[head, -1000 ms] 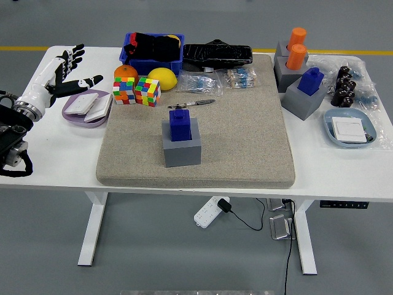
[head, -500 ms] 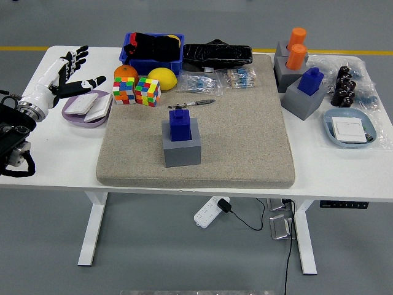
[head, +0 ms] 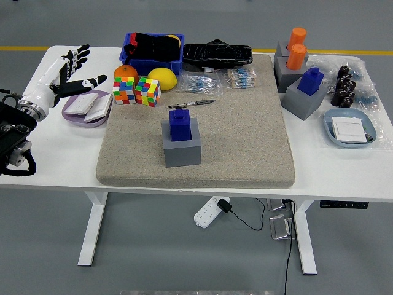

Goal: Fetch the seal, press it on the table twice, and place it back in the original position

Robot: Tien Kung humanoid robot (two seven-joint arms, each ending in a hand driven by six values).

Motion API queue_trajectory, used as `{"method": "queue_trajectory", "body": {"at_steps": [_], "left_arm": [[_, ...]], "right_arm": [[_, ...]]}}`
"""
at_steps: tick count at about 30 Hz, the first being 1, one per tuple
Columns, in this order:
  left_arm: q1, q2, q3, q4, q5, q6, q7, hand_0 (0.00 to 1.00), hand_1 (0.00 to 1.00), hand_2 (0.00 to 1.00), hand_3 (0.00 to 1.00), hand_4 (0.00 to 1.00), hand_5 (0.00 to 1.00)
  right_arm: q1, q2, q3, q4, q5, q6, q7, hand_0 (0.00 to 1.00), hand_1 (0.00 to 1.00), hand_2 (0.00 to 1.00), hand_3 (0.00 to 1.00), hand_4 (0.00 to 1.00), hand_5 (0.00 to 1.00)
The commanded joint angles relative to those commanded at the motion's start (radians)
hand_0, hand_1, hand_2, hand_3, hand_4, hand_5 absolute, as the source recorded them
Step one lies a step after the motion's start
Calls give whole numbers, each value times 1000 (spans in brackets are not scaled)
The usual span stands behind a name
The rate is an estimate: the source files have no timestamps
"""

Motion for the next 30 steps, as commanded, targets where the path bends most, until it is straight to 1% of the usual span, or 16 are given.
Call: {"method": "queue_trajectory", "body": {"at_steps": [11, 30], "left_arm": [[-2, 4, 5, -5, -1, 0, -1, 968, 980, 962, 975, 865, 264], [-2, 0, 16, -8, 0, 0, -2, 967, 979, 962, 975, 861, 260]], "right_arm": [[0, -6, -10, -1, 5, 0, 0, 762, 676, 670, 616, 778, 500], [-2, -16, -31, 0, 12, 1, 1, 763, 676, 670, 616, 778, 501]]}}
